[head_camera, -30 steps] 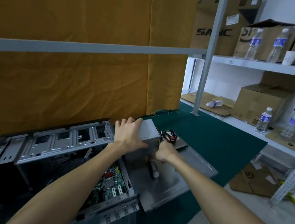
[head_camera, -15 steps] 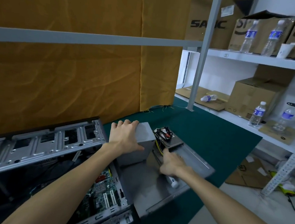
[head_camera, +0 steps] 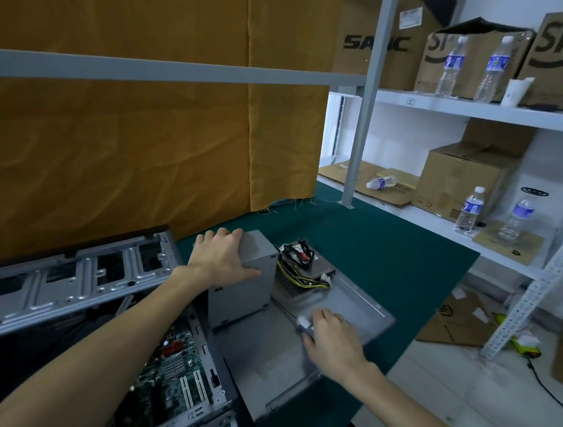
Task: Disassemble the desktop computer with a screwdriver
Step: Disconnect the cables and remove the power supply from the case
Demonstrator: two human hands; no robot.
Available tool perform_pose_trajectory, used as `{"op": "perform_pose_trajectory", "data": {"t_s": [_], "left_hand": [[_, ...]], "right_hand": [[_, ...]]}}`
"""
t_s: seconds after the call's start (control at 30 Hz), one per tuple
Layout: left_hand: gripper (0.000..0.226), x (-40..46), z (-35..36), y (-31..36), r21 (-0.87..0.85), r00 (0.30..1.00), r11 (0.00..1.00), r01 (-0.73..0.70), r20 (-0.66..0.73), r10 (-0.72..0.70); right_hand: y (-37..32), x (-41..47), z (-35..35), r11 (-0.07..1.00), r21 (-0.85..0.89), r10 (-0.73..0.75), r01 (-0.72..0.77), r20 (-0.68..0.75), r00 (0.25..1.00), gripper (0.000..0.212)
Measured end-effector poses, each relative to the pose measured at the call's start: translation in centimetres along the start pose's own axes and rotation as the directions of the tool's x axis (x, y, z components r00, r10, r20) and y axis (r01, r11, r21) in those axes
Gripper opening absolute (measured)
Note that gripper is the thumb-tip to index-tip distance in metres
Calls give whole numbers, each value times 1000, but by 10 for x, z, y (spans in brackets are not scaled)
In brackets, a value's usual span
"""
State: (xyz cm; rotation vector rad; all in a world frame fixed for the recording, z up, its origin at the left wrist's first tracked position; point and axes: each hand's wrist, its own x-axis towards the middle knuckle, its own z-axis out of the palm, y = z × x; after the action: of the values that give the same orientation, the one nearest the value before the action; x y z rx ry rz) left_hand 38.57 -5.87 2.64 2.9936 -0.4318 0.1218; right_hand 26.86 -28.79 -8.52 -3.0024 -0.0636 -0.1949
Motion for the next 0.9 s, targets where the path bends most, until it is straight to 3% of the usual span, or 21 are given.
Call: {"op": "perform_pose_trajectory", "data": {"t_s": [0.23,0.37,0.43,0.53,0.63,0.8,0.9], "left_hand": [[107,20,9,10,-37,1000,999,-22,-22,22],[107,31,13,5,-16,999,999,-37,-34,37],[105,33,16,5,9,999,999,-33,-38,34],[104,38,15,8,35,1000,999,-29,-10,29],[103,43,14,11,45,1000,999,-25,9,24],[100,53,15,15,62,999,997,-44,-11,45],[99,60,14,22,79,998,995,-58,-8,59]], "right_hand": [[21,-1,-10,993,41,105,-107,51,993,39],[14,49,-23,988,137,98,-73,-181,979,41],[7,82,-26,991,134,46,-25,-161,986,53],[-1,113,-20,1000,0,15,-15,-42,999,49],[2,121,-10,990,-138,-22,16,-44,999,30],[24,124,-15,991,119,77,-54,-202,976,15],[40,130,-20,972,197,168,-130,-188,968,20]]}}
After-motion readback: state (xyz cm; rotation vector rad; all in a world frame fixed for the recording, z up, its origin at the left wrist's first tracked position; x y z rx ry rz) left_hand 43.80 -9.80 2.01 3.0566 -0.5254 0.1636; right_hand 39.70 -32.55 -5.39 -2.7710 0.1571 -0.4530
